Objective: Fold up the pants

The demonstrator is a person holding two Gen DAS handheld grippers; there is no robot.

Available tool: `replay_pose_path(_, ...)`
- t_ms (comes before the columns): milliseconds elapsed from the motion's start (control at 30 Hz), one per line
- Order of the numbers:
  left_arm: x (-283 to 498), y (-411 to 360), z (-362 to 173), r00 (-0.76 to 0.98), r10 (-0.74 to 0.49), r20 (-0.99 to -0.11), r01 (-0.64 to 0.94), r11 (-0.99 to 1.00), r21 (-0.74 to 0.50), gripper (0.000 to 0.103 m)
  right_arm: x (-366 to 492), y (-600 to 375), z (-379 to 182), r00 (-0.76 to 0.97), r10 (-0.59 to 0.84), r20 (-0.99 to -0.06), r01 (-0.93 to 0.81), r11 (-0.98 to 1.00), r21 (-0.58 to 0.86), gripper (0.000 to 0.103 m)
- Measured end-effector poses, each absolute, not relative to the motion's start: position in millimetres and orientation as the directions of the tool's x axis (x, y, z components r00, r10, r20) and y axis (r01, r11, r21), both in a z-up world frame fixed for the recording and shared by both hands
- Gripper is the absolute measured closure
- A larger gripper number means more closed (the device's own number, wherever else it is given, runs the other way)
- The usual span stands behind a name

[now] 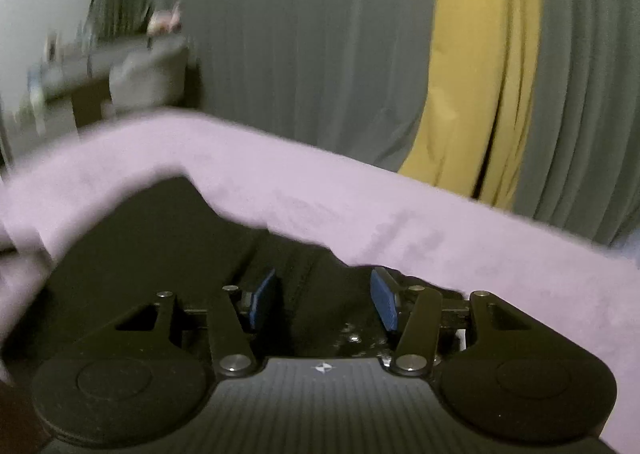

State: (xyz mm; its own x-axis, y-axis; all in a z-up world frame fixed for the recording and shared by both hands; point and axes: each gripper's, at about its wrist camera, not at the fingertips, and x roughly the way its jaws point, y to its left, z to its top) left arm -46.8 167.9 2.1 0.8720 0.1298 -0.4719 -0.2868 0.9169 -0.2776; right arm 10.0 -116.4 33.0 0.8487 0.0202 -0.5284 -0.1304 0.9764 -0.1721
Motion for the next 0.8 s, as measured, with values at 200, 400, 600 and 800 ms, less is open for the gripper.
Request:
replay_pose_path(200, -27.8, 160.3, 1.2, 0.878, 0.146, -0.457, -0.276, 0.933, -0.232, 0.005, 6.5, -123.1, 22.0, 0.853, 0.047, -0.519, -0.147, 0.977, -0.153, 0.051)
replay_pose_path(400, -7.5, 162.8, -16.1, 0.846, 0.136, -0.515, -0.284, 0.933, -0.220, 0.003, 14.3, -132.1, 16.5, 0.855, 0.070, -0.514, -0.152, 0.981, -0.120, 0.051)
replay_pose_path(600, -6.9, 156.9, -20.6, 0.830, 0.189, -0.524, -0.314, 0.936, -0.159, 0.001, 6.9, -138.1, 21.9, 0.852, 0.110, -0.511, -0.173, 0.982, -0.078, 0.048)
replay_pose_path(800, -19.2, 172.0, -16.1, 0.822, 0.142, -0.551, -0.337, 0.902, -0.269, 0.002, -27.0, -173.2, 37.6, 0.815, 0.105, -0.570, -0.121, 0.993, 0.010, 0.010)
